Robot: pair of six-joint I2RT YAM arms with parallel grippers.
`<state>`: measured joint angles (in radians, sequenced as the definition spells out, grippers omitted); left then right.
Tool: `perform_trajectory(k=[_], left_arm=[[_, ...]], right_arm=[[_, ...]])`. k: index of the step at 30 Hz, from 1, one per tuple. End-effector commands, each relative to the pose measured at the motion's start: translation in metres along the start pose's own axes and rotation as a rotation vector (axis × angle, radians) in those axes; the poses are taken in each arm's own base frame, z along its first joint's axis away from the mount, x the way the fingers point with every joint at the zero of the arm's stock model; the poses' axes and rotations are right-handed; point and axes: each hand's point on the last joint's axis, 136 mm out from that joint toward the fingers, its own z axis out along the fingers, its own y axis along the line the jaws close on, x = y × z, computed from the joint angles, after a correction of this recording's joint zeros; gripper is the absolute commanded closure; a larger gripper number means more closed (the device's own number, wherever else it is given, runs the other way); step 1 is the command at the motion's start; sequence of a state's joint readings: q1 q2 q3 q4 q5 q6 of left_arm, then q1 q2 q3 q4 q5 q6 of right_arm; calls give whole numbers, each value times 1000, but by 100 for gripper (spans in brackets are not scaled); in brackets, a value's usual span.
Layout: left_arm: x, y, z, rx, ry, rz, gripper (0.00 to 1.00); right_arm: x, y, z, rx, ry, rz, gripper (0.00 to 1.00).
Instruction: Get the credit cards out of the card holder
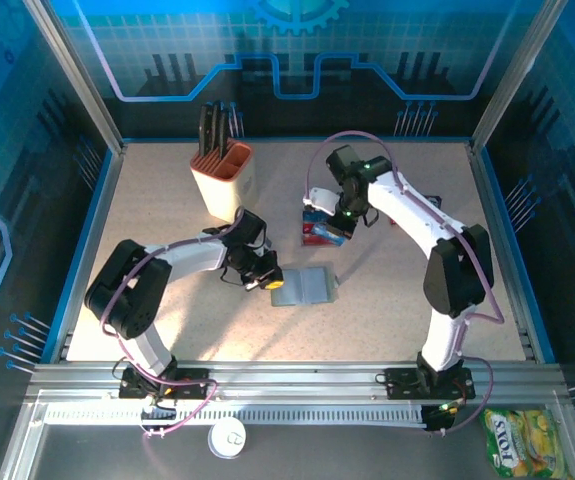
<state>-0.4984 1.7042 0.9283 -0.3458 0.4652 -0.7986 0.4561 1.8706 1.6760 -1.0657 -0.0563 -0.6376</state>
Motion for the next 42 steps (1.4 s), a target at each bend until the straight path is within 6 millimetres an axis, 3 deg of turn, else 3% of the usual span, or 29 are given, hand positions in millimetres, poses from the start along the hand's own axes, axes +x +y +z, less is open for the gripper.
perform_trajectory(k=[1,15,25,31,37,42], left_arm=[[0,5,-10,-27,-14,19,98],[-12,2,-26,-26,-48,12,99],[-15,7,-33,-33,-60,0,99],[-18,14,-37,-46,-79,-11,94],[-28,21,-50,-64,-130,-10,83],[-45,32,-75,-100,-234,13,68]], right_arm=[[12,-5,1,-64,71,-137,100],[-22,-63,4,-28,54,-239,100],[-28,-72,25,-40,59,-255,100],[-29,-81,30,-4,68,-231,84],[-34,-94,12,91,15,-148,75],[-31,-101,-3,212,-58,-6,58]])
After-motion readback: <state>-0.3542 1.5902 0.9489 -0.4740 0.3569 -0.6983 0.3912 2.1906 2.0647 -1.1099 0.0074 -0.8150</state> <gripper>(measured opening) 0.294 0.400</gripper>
